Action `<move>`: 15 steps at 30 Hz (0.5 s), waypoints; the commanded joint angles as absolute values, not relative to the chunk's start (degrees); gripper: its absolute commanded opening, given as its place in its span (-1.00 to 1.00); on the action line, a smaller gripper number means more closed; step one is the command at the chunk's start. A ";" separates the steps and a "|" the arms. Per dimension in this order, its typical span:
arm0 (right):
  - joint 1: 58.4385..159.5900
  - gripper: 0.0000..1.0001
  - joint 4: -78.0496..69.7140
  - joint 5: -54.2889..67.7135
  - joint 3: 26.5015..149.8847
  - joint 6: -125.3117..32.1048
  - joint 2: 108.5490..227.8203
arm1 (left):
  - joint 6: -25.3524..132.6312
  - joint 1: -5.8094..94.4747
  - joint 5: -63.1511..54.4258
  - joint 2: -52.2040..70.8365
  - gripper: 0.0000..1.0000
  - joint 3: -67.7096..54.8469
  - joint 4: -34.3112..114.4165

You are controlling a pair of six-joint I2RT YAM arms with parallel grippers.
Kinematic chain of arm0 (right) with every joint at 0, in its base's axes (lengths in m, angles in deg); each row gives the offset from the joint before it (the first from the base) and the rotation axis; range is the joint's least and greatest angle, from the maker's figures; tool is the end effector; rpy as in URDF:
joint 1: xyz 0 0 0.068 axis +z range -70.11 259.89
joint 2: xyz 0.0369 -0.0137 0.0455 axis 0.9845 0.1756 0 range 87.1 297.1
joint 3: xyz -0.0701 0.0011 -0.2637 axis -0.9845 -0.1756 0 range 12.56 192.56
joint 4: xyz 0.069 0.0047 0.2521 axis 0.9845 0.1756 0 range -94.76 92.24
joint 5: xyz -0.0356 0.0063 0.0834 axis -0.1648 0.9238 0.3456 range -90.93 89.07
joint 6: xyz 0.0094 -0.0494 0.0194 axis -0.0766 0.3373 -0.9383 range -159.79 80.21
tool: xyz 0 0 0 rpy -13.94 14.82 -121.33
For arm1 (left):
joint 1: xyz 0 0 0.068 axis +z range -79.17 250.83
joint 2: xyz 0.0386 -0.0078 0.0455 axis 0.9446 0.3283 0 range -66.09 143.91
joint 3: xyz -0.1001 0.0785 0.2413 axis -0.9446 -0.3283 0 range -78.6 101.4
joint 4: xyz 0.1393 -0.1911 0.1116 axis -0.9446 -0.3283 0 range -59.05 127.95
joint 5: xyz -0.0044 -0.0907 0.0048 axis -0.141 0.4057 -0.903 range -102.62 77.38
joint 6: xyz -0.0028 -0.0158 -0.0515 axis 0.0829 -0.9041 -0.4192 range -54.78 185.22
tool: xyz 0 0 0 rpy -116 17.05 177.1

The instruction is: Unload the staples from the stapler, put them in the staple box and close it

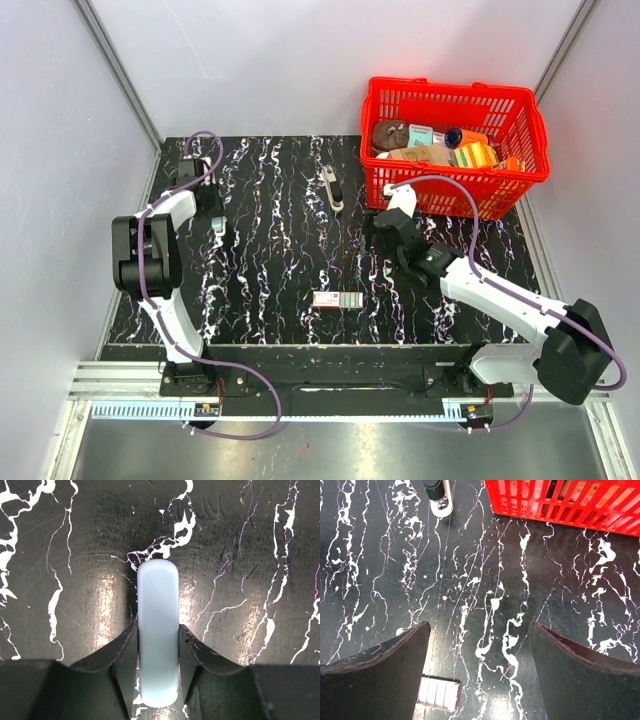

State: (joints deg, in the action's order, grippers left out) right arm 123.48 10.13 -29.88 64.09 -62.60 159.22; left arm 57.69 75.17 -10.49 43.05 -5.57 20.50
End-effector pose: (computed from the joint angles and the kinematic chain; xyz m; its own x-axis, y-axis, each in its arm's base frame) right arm 0.2111 0.1771 0.2738 -0.5107 -0.0178 -0.8596 -0.1301 0.9899 0.0568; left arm 0.4039 0.0293 0.1787 -0.7882 -0.1912 -0.5849 -0.1582 0.9815 -0.1076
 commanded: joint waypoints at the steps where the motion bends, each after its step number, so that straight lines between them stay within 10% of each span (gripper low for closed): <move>1: 124.27 0.70 9.74 -32.22 65.38 -61.85 157.24 | 57.66 74.79 -11.57 39.22 -0.44 -8.89 21.34; 15: 125.41 0.61 12.90 -33.01 62.13 -64.75 155.48 | 59.33 66.97 -11.40 18.39 -0.52 -29.28 14.75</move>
